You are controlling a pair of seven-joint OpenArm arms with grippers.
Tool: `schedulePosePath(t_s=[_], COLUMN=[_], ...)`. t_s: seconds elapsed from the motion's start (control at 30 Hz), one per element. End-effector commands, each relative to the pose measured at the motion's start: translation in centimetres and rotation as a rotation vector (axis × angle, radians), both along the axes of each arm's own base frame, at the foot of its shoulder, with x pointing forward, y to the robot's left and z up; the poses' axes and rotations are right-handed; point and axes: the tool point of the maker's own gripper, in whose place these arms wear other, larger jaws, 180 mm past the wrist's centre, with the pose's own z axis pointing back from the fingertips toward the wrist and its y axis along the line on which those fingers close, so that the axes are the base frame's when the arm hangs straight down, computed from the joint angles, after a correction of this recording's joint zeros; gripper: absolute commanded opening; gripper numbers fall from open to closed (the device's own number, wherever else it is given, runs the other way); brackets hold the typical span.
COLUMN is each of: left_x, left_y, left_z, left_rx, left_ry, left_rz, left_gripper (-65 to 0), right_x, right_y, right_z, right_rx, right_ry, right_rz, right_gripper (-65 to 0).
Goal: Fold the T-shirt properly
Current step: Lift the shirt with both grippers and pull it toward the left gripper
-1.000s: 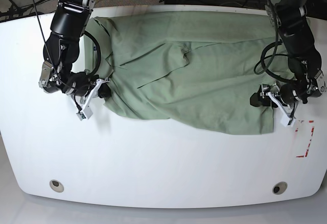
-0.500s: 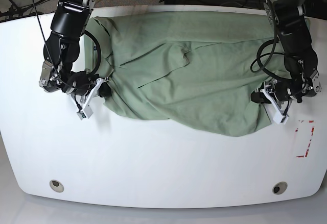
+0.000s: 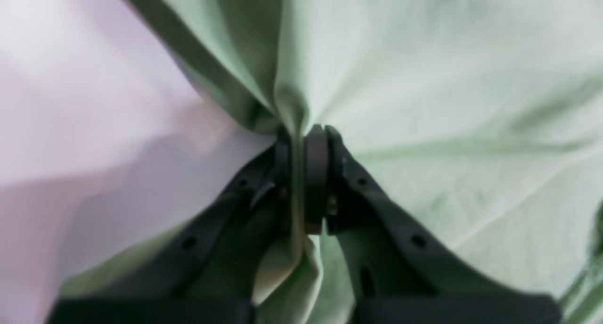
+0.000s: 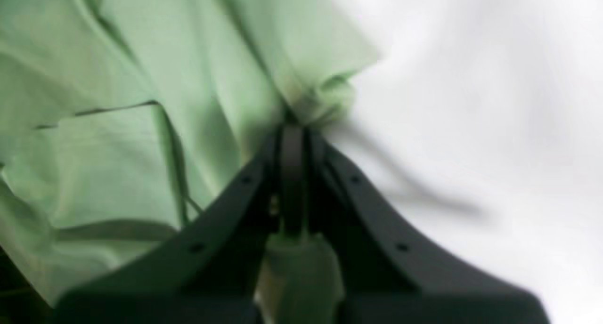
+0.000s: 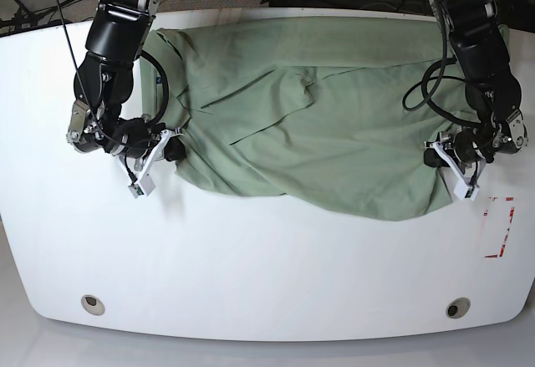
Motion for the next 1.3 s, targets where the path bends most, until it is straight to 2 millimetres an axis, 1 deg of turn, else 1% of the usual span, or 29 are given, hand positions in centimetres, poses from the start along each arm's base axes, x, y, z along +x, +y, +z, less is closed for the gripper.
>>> schedulePosePath(t_s=[0.0,0.03,0.17,0.27,0.57,0.63,0.67,0.73,0.8,0.87,1.0,1.1,1.17,1.2,1.27], left_x=[1.5,1.6,1.7,1.7,1.6,1.0,0.9,1.1,0.7,0.6,1.4,1.8,2.0,2.2,2.7], left_y=[1.7,1.9,1.3,1.7,1.9,2.4,2.8,3.4,3.4,3.4,3.5,3.5,3.5,3.4,2.2], left_z=[2.5,2.7,2.5,2.7,2.7,2.3,2.4,3.1,3.1,3.4,5.6,7.2,8.6,9.4,10.9], left_rx=[0.069,0.08,0.056,0.051,0.047,0.043,0.042,0.047,0.053,0.066,0.102,0.131,0.158,0.17,0.187], left_ry=[-0.056,-0.059,-0.062,-0.066,-0.067,-0.055,-0.057,-0.08,-0.08,-0.092,-0.156,-0.184,-0.211,-0.228,-0.279], left_rz=[0.026,0.034,0.059,0.079,0.089,0.121,0.142,0.164,0.161,0.149,0.136,0.123,0.112,0.107,0.079], left_gripper=[-64.7,-64.7,-64.7,-64.7,-64.7,-64.9,-64.9,-64.9,-64.9,-64.9,-64.9,-64.9,-65.0,-65.0,-65.0], right_x=[1.9,2.0,2.0,1.9,2.3,2.3,2.3,2.4,2.5,2.6,4.3,5.4,6.4,6.7,7.7], right_y=[-0.4,-0.4,-0.3,-0.4,-0.6,-0.7,-0.7,-0.7,-1.3,-1.5,-1.8,-2.7,-3.1,-3.1,-3.4], right_z=[2.7,2.9,2.9,2.8,3.1,3.1,3.1,3.3,3.5,3.7,5.6,7.0,8.3,8.7,10.2], right_rx=[-0.015,-0.019,-0.018,-0.016,-0.006,-0.008,-0.008,-0.012,-0.023,-0.026,-0.035,-0.055,-0.066,-0.069,-0.075], right_ry=[-0.097,-0.102,-0.102,-0.102,-0.131,-0.131,-0.133,-0.136,-0.14,-0.145,-0.192,-0.226,-0.255,-0.266,-0.3], right_rz=[0.0,0.002,0.002,-0.003,-0.019,-0.019,-0.019,-0.018,-0.019,-0.02,-0.021,-0.023,-0.024,-0.024,-0.027], right_gripper=[-65.0,-65.0,-65.0,-65.0,-65.0,-65.0,-65.0,-65.0,-65.0,-65.0,-65.0,-65.0,-65.0,-65.0,-65.0])
